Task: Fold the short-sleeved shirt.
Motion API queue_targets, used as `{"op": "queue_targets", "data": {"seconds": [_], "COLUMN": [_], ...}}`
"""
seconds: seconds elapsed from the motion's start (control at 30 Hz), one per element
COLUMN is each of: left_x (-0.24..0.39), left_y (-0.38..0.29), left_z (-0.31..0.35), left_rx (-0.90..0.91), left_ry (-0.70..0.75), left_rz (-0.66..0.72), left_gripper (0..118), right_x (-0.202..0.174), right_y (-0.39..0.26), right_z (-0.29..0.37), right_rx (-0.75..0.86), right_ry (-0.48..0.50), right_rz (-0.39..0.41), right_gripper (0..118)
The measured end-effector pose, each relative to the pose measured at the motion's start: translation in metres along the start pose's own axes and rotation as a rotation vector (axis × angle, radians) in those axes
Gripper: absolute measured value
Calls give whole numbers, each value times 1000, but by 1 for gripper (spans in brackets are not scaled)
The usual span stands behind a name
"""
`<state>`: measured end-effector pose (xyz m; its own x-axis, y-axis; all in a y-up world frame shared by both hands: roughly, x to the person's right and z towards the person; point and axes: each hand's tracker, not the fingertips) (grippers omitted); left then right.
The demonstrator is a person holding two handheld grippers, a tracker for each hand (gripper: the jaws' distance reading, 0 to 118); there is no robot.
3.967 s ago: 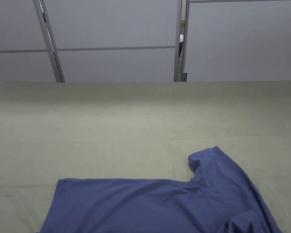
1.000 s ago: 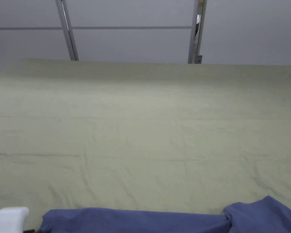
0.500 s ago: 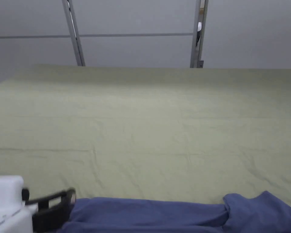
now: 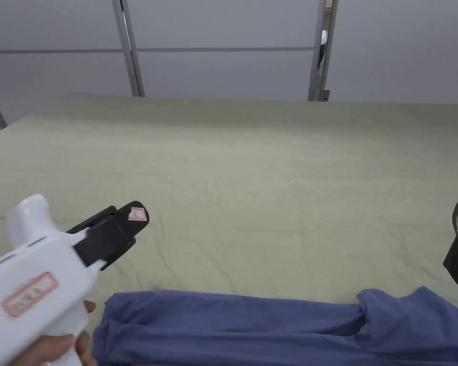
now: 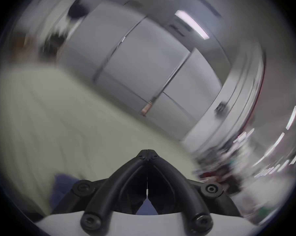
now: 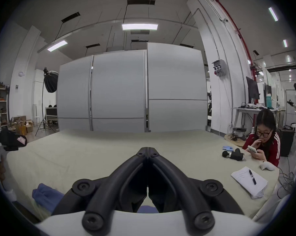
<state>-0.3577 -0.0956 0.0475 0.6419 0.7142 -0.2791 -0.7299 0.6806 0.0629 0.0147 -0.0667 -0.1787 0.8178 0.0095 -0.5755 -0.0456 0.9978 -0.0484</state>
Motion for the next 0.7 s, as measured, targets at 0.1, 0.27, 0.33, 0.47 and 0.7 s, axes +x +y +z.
{"op": "queue_targets", "data": {"seconds": [0.1,0.27,0.33,0.47,0.7], "left_x": [-78,-167,-209,-205,-128], "left_y": [20,24,23,-36,-104], "left_z": [9,10,3,-20,-86], "left_rx": [-72,-230,-282,-416,-612], "left_ry": [-214,-38,50,85,63], "left_rz": [291,546,531,612,542], "left_gripper": [118,118,118,118,11], "right_x": [5,10,12,12,-6], "right_y": [-4,-5,-5,-8,-16], "right_z": [0,3,6,4,-2], "right_rx": [-43,-74,-88,-136,-207], "right_ry": [17,2,0,-2,26], "right_rz": [-30,-12,-6,-12,-19], "right_gripper": [2,2,2,2,2]}}
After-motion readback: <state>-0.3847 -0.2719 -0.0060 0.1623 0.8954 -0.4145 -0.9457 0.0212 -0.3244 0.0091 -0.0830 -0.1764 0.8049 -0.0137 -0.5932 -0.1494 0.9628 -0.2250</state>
